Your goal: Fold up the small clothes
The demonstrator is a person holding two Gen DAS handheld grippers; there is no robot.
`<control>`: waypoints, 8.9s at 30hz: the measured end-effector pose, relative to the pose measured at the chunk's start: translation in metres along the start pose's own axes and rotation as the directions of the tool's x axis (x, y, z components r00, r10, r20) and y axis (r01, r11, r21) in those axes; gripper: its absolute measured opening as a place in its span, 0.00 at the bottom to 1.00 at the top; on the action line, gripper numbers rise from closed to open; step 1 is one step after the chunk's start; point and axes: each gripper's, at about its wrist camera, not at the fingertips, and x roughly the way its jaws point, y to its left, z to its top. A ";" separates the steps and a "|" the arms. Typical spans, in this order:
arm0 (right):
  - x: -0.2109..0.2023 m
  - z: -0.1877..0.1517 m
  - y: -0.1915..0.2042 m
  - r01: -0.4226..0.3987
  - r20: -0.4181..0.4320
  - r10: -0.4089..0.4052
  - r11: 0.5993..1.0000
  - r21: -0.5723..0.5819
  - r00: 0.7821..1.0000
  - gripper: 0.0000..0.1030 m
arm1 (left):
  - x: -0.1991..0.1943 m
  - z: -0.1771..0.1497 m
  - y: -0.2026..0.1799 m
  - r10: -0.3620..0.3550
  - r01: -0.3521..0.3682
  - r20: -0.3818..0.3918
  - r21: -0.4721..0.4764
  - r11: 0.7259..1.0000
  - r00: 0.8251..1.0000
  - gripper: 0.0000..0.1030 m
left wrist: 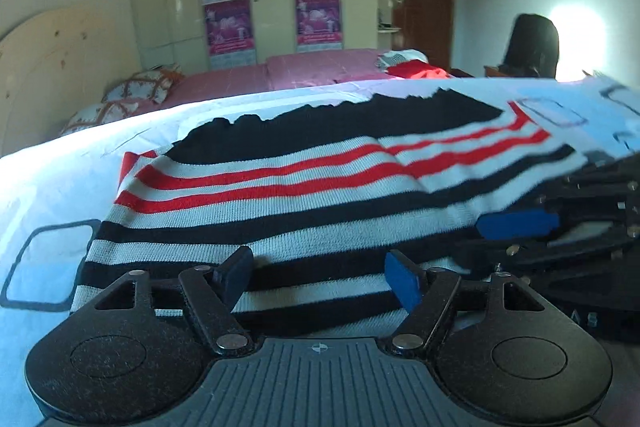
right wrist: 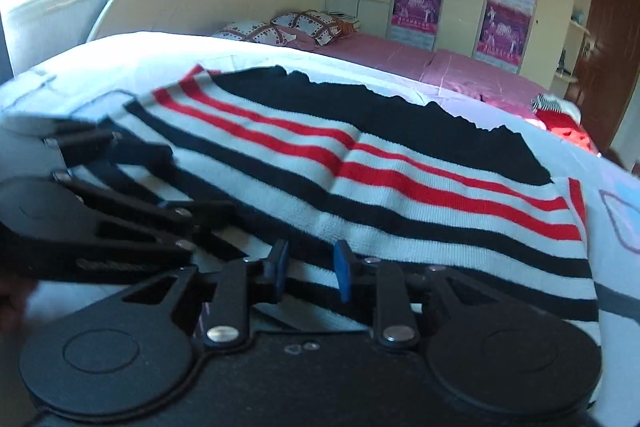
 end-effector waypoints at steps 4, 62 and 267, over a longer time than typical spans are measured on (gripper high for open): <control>-0.011 -0.008 -0.016 0.076 -0.010 -0.076 0.997 -0.002 0.997 0.24 | -0.010 -0.006 0.028 0.011 -0.012 -0.016 -0.051 0.999 1.000 0.70; -0.106 -0.039 -0.088 0.201 0.005 -0.218 0.908 0.368 0.976 0.30 | -0.043 -0.089 0.160 -0.307 0.211 0.053 -0.833 0.511 0.950 0.51; -0.044 -0.046 -0.264 -0.132 0.147 0.035 0.672 0.729 0.988 0.50 | 0.085 0.086 0.003 -0.346 0.303 -0.010 -0.455 0.837 0.938 0.75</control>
